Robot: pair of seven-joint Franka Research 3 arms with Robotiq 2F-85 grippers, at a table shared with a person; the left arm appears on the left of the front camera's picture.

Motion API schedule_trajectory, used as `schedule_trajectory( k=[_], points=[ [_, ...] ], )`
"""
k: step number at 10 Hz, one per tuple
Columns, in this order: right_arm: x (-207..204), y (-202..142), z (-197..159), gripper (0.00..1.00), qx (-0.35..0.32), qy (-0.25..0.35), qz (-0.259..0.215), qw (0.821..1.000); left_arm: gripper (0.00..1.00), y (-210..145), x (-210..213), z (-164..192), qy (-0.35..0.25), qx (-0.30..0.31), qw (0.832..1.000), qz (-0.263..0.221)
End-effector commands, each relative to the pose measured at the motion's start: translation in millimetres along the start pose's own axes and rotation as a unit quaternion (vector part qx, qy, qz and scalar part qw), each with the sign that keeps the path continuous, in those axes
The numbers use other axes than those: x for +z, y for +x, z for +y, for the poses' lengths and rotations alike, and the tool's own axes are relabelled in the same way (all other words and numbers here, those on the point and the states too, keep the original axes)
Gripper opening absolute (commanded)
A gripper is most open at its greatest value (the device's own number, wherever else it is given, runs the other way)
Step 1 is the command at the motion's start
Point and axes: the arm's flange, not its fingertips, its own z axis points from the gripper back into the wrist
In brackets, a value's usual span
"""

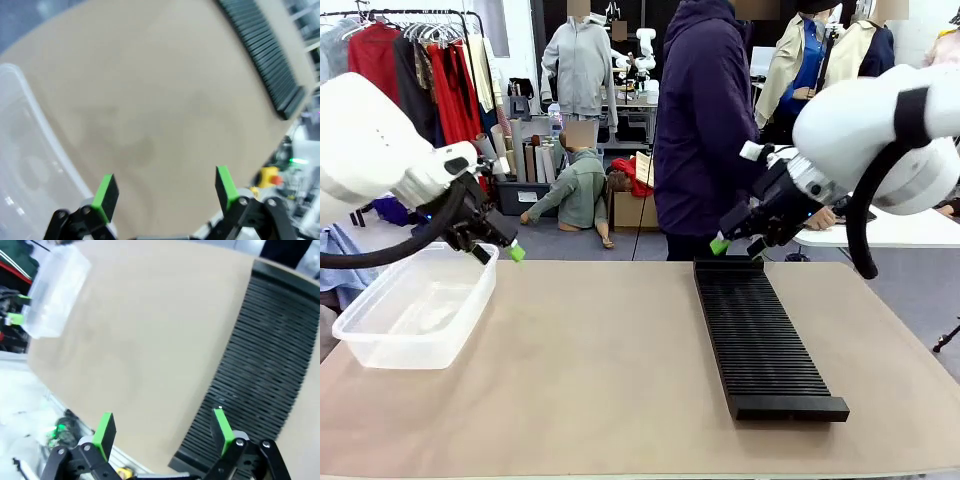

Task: Sort PCBs into racks and boxes based on the side picked up.
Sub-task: Pick up the Blank PCB handed by the Human.

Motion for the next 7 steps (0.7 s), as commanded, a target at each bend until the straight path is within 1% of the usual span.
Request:
schedule_trajectory(
  k=[1, 2, 3, 4, 5, 7],
  points=[
    [18, -3, -20, 1.0, -0.018, 0.059, -0.031, 0.998, 1.0, 2, 13, 32, -0.099, 0.051, 0.993, -0.039],
    [30, -6, -29, 1.0, -0.033, 0.096, -0.046, 0.994, 1.0, -1, 23, 46, -0.12, 0.065, 0.988, -0.064],
    [43, -9, -42, 1.0, -0.043, 0.148, -0.048, 0.987, 1.0, -7, 32, 60, -0.151, 0.084, 0.981, -0.088],
    [53, -14, -54, 1.0, -0.049, 0.167, -0.054, 0.983, 1.0, -11, 41, 67, -0.18, 0.094, 0.973, -0.107],
    [64, -20, -67, 1.0, -0.053, 0.182, -0.073, 0.979, 1.0, -18, 53, 73, -0.206, 0.102, 0.964, -0.134],
    [90, -41, -93, 1.0, -0.073, 0.218, -0.127, 0.965, 1.0, -36, 73, 83, -0.234, 0.116, 0.951, -0.167]
  ],
)
